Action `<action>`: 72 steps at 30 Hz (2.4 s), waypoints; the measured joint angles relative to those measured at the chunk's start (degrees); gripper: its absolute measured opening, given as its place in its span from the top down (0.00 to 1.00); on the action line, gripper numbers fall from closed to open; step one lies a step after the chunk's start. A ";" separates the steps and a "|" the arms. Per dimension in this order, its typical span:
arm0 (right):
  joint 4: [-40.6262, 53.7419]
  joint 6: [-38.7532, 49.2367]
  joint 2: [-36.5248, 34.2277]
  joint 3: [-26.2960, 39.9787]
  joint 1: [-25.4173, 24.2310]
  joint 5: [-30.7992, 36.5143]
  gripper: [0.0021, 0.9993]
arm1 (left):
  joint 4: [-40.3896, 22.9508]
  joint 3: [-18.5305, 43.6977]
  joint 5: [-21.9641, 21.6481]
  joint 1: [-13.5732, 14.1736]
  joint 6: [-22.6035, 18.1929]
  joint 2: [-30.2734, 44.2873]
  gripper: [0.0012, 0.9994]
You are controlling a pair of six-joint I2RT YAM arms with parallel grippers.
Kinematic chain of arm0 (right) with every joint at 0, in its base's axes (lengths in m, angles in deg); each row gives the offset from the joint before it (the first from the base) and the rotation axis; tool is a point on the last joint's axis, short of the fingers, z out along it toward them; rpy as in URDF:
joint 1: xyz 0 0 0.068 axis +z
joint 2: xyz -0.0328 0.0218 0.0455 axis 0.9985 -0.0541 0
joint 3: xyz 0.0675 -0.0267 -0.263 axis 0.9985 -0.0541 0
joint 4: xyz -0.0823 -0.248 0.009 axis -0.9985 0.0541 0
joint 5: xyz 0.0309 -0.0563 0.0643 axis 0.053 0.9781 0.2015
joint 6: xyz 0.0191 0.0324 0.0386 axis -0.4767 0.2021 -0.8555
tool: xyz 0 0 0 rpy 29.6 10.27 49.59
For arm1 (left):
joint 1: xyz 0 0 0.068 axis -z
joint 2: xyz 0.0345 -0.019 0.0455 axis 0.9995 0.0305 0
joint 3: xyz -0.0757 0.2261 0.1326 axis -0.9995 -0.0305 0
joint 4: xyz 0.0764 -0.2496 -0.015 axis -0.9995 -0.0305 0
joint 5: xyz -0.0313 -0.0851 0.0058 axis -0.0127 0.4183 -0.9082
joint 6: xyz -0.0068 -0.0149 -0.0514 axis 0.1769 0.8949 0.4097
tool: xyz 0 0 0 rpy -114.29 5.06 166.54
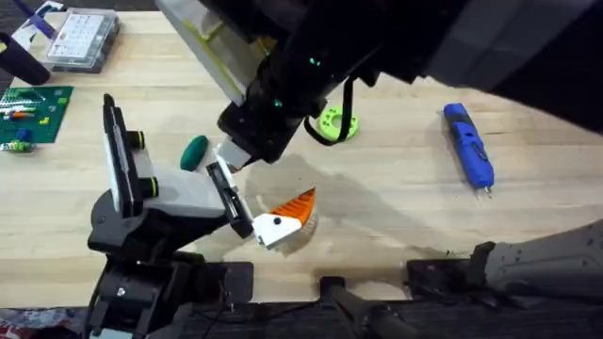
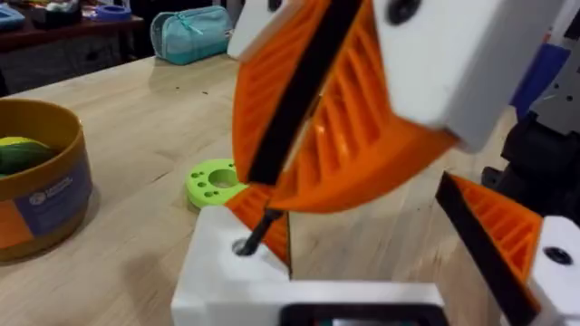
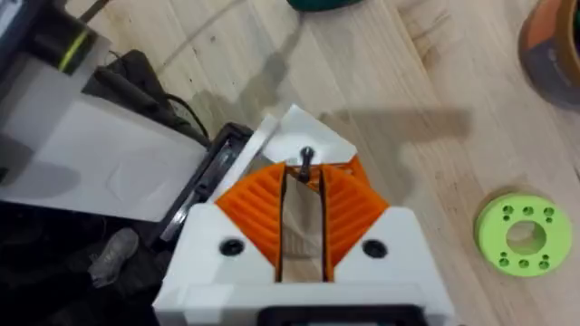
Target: Pick up the gripper from the table and insert it into the empty holder that is missing its gripper. Then pick up a screw, insert it into the mounting hole, and use the screwdriver to tighten it. Finally, clean up the table by picking up the vegetable and placing it into the bucket.
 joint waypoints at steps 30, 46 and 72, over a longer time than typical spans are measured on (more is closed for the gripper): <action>-0.26 0.01 -0.59 -0.07 0.43 0.01 0.78 | 0.00 0.00 0.00 0.00 0.00 0.00 0.01; -0.88 0.00 -0.78 -0.57 0.41 0.01 0.99 | -0.02 0.00 -0.02 0.00 0.23 0.01 0.01; -2.48 0.00 -2.27 -0.52 0.42 -0.80 0.99 | -0.07 0.00 -0.26 -0.01 2.39 0.53 0.03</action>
